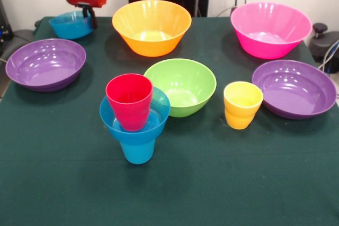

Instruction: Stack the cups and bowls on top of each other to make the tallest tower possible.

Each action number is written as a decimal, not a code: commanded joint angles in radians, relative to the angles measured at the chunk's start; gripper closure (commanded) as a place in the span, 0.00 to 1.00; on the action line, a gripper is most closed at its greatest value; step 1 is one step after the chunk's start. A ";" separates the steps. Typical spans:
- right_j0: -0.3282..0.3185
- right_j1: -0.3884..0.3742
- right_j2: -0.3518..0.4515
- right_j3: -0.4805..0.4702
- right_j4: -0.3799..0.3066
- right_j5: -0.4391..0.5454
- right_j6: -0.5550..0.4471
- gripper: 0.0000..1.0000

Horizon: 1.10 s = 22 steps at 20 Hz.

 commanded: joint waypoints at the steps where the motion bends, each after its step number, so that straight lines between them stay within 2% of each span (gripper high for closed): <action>1: 0.070 -0.087 0.155 -0.022 0.099 0.209 -0.087 1.00; 11: 0.190 -0.196 0.165 -0.059 0.206 0.374 -0.061 1.00; 17: 0.283 -0.223 0.144 -0.101 0.256 0.472 -0.034 1.00; 22: 0.386 -0.199 0.108 -0.204 0.271 0.619 -0.033 1.00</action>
